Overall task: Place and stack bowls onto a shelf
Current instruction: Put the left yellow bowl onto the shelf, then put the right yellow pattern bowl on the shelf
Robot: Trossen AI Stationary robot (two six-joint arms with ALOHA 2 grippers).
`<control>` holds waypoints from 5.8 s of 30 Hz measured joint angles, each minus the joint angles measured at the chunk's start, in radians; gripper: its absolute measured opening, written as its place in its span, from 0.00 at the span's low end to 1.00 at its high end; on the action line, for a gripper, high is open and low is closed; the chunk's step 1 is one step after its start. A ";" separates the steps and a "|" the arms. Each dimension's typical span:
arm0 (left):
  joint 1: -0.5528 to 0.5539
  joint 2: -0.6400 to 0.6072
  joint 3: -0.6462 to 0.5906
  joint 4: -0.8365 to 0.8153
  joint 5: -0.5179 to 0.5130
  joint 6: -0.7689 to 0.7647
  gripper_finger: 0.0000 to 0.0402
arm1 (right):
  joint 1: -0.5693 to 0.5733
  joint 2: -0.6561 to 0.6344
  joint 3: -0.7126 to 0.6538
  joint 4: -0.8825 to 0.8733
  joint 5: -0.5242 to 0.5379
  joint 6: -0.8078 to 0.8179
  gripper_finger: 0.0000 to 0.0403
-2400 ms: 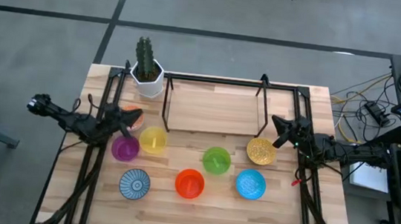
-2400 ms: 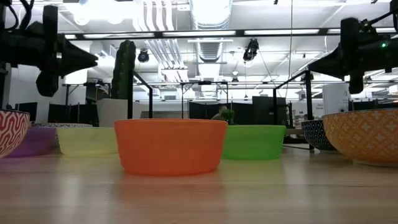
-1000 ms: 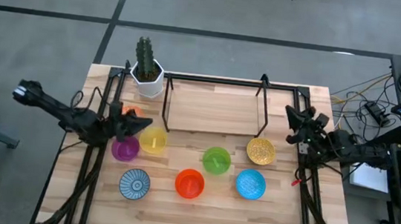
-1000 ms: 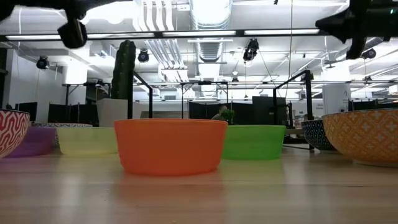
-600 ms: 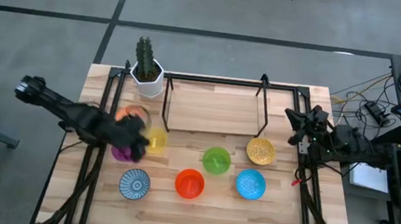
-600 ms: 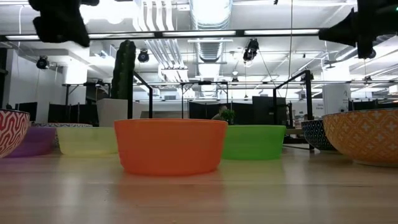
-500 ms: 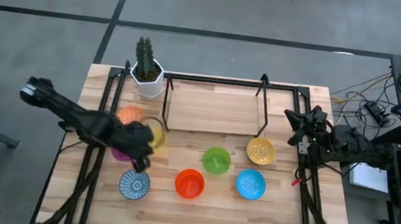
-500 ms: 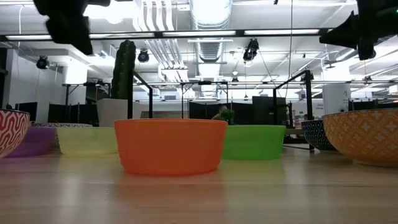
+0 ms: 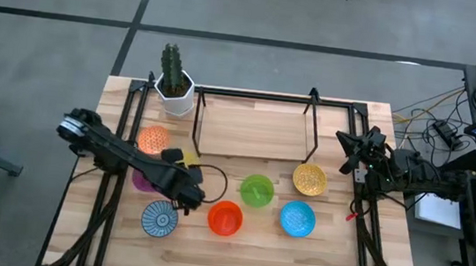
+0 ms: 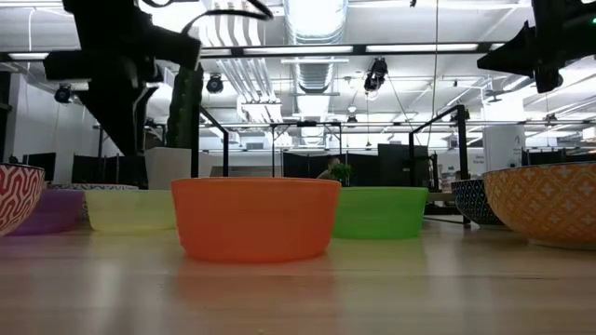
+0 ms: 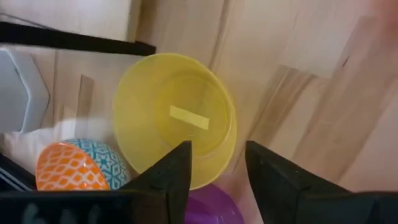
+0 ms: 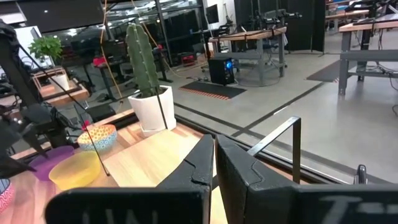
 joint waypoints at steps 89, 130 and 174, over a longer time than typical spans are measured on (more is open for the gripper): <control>0.495 0.202 0.208 0.427 -0.060 0.504 0.00 | 0.000 0.000 -0.005 -0.015 -0.001 0.002 0.02; 0.239 -0.522 -0.286 1.077 -0.084 0.837 0.22 | 0.004 0.318 0.044 0.407 -0.202 0.140 0.02; 0.215 -0.908 -0.494 0.943 -0.080 0.661 0.22 | 0.086 1.511 0.943 -0.908 -0.637 0.968 0.36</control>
